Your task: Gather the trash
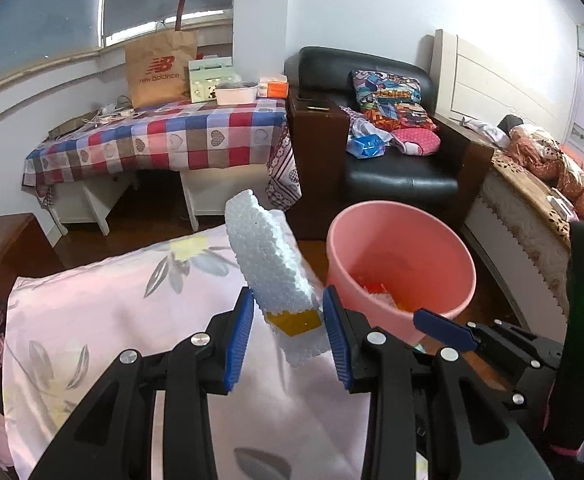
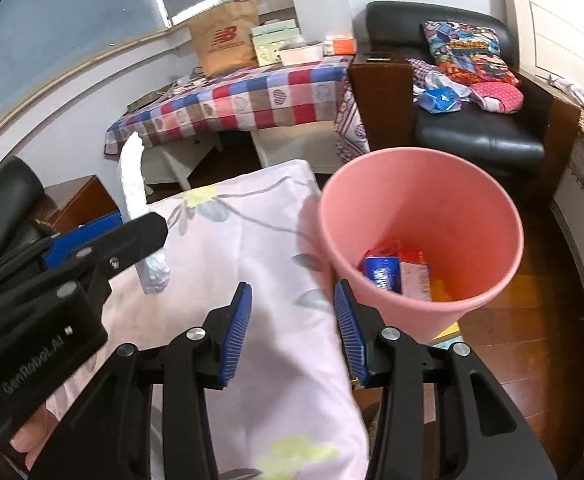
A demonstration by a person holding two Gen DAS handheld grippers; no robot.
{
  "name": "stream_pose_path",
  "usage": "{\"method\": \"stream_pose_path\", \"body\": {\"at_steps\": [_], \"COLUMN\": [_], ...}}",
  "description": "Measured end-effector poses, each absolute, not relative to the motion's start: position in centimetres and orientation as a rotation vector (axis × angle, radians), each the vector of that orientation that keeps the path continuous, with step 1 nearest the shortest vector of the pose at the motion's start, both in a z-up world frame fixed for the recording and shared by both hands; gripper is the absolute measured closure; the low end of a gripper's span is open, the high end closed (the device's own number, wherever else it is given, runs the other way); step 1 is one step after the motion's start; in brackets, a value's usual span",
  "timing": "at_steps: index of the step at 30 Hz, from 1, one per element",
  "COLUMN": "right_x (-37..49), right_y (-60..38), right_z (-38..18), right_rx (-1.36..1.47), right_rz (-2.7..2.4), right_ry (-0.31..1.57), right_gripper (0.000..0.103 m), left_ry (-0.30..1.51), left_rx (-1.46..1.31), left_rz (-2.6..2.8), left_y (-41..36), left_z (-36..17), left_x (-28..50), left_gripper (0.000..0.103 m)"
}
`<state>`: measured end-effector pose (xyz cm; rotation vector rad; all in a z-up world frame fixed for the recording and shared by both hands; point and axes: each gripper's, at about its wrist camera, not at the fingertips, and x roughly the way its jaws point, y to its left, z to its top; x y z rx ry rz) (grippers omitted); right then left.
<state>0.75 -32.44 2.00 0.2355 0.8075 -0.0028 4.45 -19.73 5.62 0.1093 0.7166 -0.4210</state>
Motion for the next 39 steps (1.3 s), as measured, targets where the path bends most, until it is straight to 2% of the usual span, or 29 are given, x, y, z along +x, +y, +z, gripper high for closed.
{"method": "stream_pose_path", "body": {"at_steps": [19,27,39], "right_x": [-1.9,-2.2,0.5], "right_y": [-30.6,-34.3,-41.2], "right_z": [2.1,1.7,-0.2], "right_rx": [0.201,0.249,0.262], "right_rz": [-0.040,-0.137,-0.246], "right_ry": [0.702,0.702,0.734], "right_gripper": [0.059,0.059,0.059], "left_ry": [0.656,0.641,0.745], "left_rx": [0.036,0.003,0.156], "left_rz": [-0.467,-0.636,-0.661], "left_y": [-16.4,-22.2,-34.0], "left_z": [4.7,6.4,3.0], "left_x": [2.1,5.2,11.7], "left_gripper": [0.068,0.069,0.068]}}
